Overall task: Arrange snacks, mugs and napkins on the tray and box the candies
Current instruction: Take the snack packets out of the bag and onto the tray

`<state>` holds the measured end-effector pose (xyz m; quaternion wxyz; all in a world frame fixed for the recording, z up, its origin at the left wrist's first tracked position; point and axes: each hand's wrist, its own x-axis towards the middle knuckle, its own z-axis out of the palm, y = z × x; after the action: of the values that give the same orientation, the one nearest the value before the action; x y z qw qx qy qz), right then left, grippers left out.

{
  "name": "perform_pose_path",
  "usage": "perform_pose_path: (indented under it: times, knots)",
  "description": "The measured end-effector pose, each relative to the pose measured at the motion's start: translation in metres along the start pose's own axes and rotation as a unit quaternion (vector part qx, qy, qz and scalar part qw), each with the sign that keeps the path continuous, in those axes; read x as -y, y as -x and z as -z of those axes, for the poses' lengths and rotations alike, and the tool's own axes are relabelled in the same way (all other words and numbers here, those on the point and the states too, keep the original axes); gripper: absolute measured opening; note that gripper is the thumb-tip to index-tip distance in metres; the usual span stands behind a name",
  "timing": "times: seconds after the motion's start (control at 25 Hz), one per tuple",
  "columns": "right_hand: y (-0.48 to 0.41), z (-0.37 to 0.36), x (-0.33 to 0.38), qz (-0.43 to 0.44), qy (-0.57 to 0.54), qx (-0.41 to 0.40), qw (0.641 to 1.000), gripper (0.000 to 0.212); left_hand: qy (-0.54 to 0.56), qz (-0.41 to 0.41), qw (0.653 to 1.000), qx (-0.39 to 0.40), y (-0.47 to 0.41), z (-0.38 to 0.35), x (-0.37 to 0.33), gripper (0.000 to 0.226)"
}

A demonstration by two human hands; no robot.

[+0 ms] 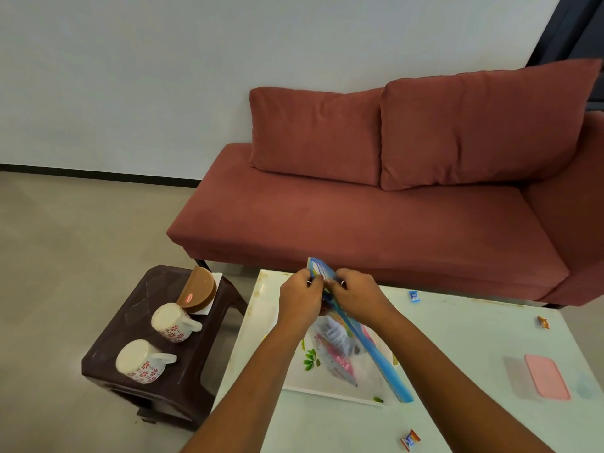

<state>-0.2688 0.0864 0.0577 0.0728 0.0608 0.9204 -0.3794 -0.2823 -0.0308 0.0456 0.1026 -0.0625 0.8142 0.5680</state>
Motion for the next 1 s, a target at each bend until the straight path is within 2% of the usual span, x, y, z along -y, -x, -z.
perform_pose_path:
  times: [0.08,0.16,0.28,0.36,0.44,0.52,0.64,0.68,0.8,0.88,0.96,1.0]
  knots:
    - [0.002,-0.001,0.002,0.018,-0.014,-0.007,1.0,0.028,0.031,0.01,0.998,0.054,0.001,0.004,0.0,0.02]
    - [0.002,-0.002,0.005,0.031,0.017,-0.039,0.999,0.034,0.051,0.011,0.996,0.067,0.004,0.006,-0.001,0.019]
    - [0.001,-0.002,0.004,0.02,0.079,-0.115,0.99,0.031,0.019,-0.008,1.0,-0.011,0.008,0.012,0.002,0.019]
    - [0.001,-0.001,0.001,0.006,0.082,-0.128,0.988,0.026,-0.042,-0.028,0.998,-0.044,0.008,0.015,0.008,0.019]
    - [0.006,-0.004,0.0,-0.001,0.059,-0.122,0.991,0.024,-0.061,-0.022,0.996,-0.056,0.009,0.019,0.012,0.022]
    - [0.01,-0.007,-0.001,-0.024,-0.01,-0.088,0.996,0.02,0.0,-0.002,0.999,-0.052,0.01,0.021,0.016,0.024]
    - [0.021,-0.013,-0.001,-0.085,-0.054,0.049,0.994,0.019,0.066,0.016,0.996,-0.051,0.011,0.023,0.017,0.024]
    - [0.024,-0.016,0.001,-0.1,-0.069,0.073,0.99,0.019,0.075,0.02,0.996,-0.055,0.01,0.023,0.017,0.023]
    - [0.027,-0.021,0.008,-0.073,-0.122,0.031,0.989,0.025,0.079,0.037,0.995,-0.055,0.015,0.022,0.015,0.019]
    - [0.026,-0.024,0.01,-0.04,-0.139,-0.004,0.989,0.024,0.024,0.042,0.999,-0.012,0.021,0.02,0.017,0.021]
    - [0.025,-0.028,0.01,-0.044,-0.155,-0.016,0.987,0.023,-0.02,0.045,0.998,0.03,0.025,0.019,0.018,0.021]
    - [0.024,-0.028,0.007,-0.061,-0.174,-0.031,0.982,0.023,-0.03,0.043,0.998,0.025,0.025,0.022,0.019,0.023]
